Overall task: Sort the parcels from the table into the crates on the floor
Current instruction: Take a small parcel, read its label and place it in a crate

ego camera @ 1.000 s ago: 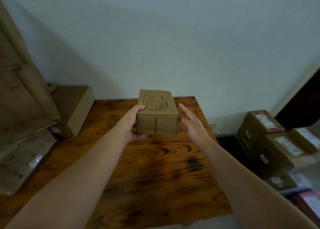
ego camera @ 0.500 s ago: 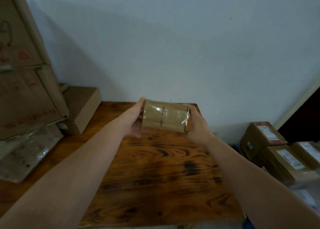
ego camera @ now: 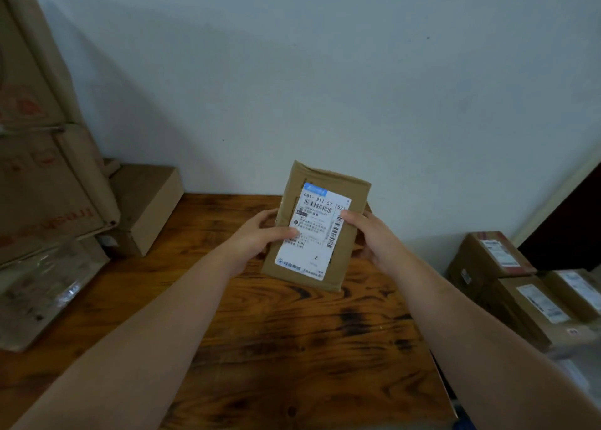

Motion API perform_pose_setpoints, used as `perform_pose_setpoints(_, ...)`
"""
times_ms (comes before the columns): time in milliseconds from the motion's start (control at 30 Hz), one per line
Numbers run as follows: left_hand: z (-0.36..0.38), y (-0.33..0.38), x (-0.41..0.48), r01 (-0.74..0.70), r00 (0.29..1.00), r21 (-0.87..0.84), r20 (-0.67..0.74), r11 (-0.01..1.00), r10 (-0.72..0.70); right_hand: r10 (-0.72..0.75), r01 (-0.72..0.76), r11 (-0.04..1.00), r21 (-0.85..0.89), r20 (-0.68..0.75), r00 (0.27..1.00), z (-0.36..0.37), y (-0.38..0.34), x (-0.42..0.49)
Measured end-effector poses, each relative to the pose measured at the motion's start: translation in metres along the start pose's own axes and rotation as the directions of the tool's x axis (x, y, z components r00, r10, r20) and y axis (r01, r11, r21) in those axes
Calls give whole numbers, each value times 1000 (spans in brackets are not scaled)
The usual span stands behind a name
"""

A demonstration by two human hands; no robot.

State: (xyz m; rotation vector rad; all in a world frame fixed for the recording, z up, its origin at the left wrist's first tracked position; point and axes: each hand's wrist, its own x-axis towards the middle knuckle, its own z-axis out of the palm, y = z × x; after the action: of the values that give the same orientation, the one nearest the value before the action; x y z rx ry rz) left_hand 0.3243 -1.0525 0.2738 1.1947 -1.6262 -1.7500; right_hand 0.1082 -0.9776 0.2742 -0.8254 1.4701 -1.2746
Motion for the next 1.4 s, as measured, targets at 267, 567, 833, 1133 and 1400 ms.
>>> perform_pose_setpoints(267, 2, -21, -1, 67, 994, -95, -80, 993, -75, 19, -21, 999, 32, 65, 998, 14, 28, -11)
perform_pose_setpoints(567, 0, -28, -23, 68, 997, -95, 30, 993, -65, 3, -9, 998, 69, 87, 996, 13, 38, -30)
perform_pose_setpoints(833, 53, -25, -13, 32, 990, -127, 143, 991, -13, 110, -97, 984, 146, -87, 990, -28, 57, -80)
perform_pose_setpoints(1133, 204, -46, -19, 129, 966, -168, 242, 977, -86, 140, -79, 985, 151, -449, 883, -124, 94, -184)
perform_pose_setpoints(1400, 366, -65, -46, 170, 946, -159, 303, 973, -115, 221, -116, 963, 245, -466, 857, -262, 140, -260)
